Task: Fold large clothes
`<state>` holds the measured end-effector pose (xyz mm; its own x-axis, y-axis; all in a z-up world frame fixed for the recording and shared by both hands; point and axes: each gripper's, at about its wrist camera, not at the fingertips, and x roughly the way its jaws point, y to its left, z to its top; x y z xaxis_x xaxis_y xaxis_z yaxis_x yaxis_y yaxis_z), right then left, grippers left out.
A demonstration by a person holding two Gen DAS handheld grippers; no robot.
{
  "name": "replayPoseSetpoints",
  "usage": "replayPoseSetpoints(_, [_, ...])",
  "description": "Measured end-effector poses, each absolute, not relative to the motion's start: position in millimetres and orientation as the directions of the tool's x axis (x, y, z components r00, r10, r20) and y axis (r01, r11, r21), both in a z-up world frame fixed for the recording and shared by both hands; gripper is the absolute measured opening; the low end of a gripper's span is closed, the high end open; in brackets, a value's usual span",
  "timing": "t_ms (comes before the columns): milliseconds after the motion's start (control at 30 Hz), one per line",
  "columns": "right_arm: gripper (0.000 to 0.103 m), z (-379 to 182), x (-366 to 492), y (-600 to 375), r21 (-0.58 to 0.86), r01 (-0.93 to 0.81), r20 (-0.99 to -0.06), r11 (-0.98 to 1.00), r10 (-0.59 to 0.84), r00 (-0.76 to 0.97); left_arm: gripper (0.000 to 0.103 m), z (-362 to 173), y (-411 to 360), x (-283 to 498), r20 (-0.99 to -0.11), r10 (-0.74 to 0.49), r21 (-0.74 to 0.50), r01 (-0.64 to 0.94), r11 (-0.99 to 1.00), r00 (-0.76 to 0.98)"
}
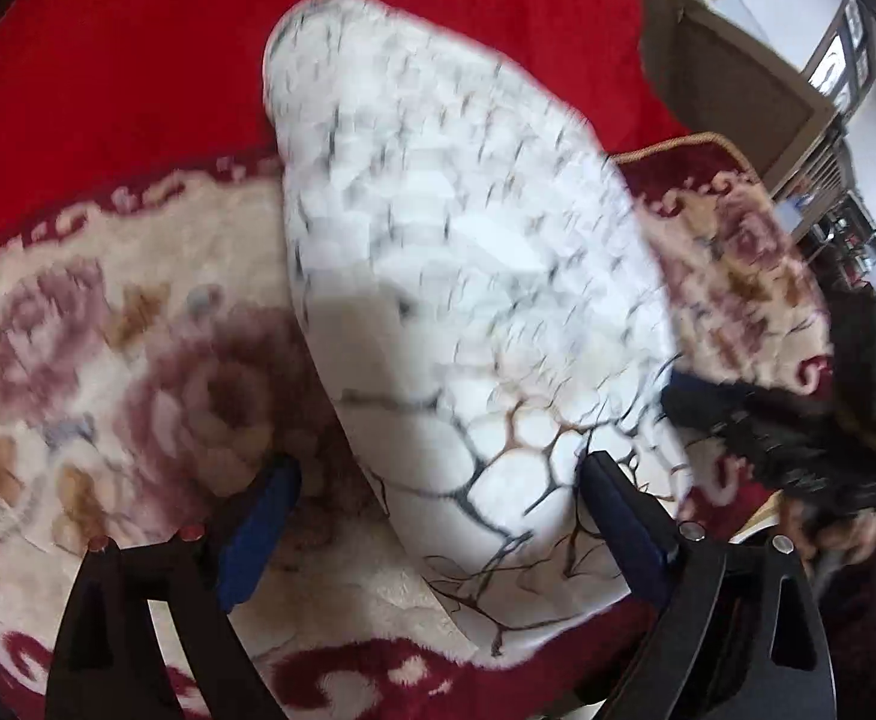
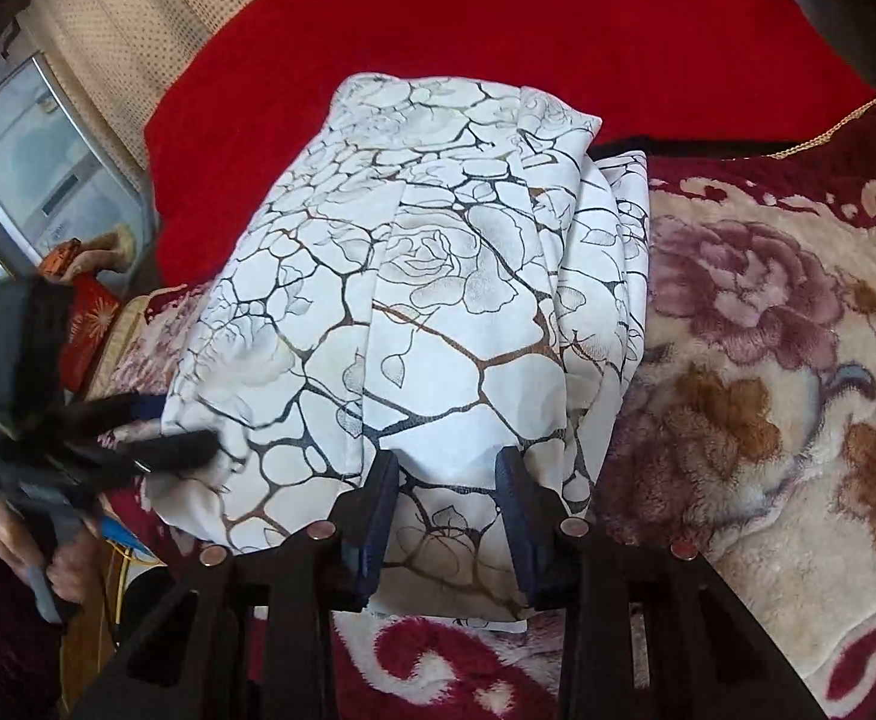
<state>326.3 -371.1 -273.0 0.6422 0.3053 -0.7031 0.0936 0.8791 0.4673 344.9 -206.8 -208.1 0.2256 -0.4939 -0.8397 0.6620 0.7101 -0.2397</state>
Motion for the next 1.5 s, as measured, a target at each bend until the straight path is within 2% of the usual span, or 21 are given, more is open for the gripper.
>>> replayPoseSetpoints(133, [0.037, -251.9, 300.0, -391.0, 0.513, 0.081, -0.687, 0.855, 0.352, 0.636, 0.095, -159.2, -200.7, 371.0, -0.790, -0.532, -0.228, 0.659, 0.717, 0.306])
replayPoseSetpoints(267, [0.037, -231.2, 298.7, -410.1, 0.594, 0.062, -0.631, 0.802, 0.417, 0.654, 0.095, -137.8, -225.4, 418.9, -0.775, -0.414, -0.033, 0.624, 0.781, 0.477])
replayPoseSetpoints(367, [0.037, -207.7, 307.6, -427.0, 0.607, 0.055, -0.587, 0.793, 0.401, 0.703, 0.095, -144.2, -249.1, 446.8, -0.781, -0.343, 0.044, 0.595, 0.802, 0.521])
replayPoseSetpoints(567, [0.036, -183.9, 375.4, -446.9, 0.551, 0.111, -0.612, 0.827, 0.311, 0.727, 0.095, -174.8, -288.5, 497.4, -0.816, -0.313, 0.000, 0.540, 0.842, 0.487])
replayPoseSetpoints(733, [0.036, -205.8, 442.9, -445.4, 0.482, 0.172, -0.673, 0.859, 0.237, 0.701, 0.095, -207.1, -329.7, 502.9, -0.843, -0.296, 0.041, 0.602, 0.797, 0.449])
replayPoseSetpoints(833, [0.037, -257.4, 471.4, -453.8, 0.502, 0.253, -0.744, 0.827, 0.264, 0.614, 0.096, -230.6, -346.4, 506.6, -0.863, -0.256, 0.079, 0.615, 0.784, 0.437])
replayPoseSetpoints(900, [0.037, -279.7, 472.3, -459.1, 0.552, 0.260, -0.738, 0.792, 0.319, 0.595, 0.101, -243.1, -347.8, 511.1, -0.870, -0.247, 0.071, 0.604, 0.794, 0.427])
replayPoseSetpoints(967, [0.037, -277.6, 467.0, -465.0, 0.578, 0.263, -0.721, 0.772, 0.334, 0.607, 0.101, -242.5, -344.1, 515.6, -0.869, -0.257, 0.053, 0.597, 0.800, 0.422])
replayPoseSetpoints(1067, [0.037, -259.3, 445.3, -465.2, 0.575, 0.253, -0.696, 0.778, 0.303, 0.651, 0.100, -227.6, -326.0, 505.8, -0.846, -0.291, 0.023, 0.575, 0.818, 0.447])
replayPoseSetpoints(1167, [0.037, -227.9, 406.9, -456.4, 0.556, 0.187, -0.651, 0.809, 0.284, 0.704, 0.100, -193.3, -292.6, 471.3, -0.784, -0.374, -0.037, 0.564, 0.825, 0.495])
replayPoseSetpoints(1267, [0.037, -206.6, 365.3, -444.0, 0.553, 0.131, -0.600, 0.823, 0.284, 0.748, 0.100, -168.0, -259.3, 425.2, -0.730, -0.359, 0.023, 0.547, 0.837, 0.581])
replayPoseSetpoints(1367, [0.039, -201.4, 332.5, -425.6, 0.509, 0.098, -0.588, 0.855, 0.262, 0.765, 0.100, -163.0, -228.9, 385.0, -0.712, -0.367, 0.039, 0.556, 0.831, 0.598])
replayPoseSetpoints(1433, [0.039, -206.5, 327.2, -408.9, 0.497, 0.075, -0.598, 0.864, 0.279, 0.751, 0.100, -172.6, -221.0, 357.3, -0.715, -0.348, 0.080, 0.565, 0.821, 0.606])
replayPoseSetpoints(1500, [0.039, -225.5, 324.3, -391.7, 0.473, 0.092, -0.655, 0.876, 0.280, 0.702, 0.100, -193.7, -228.1, 339.0, -0.743, -0.304, 0.138, 0.582, 0.802, 0.596])
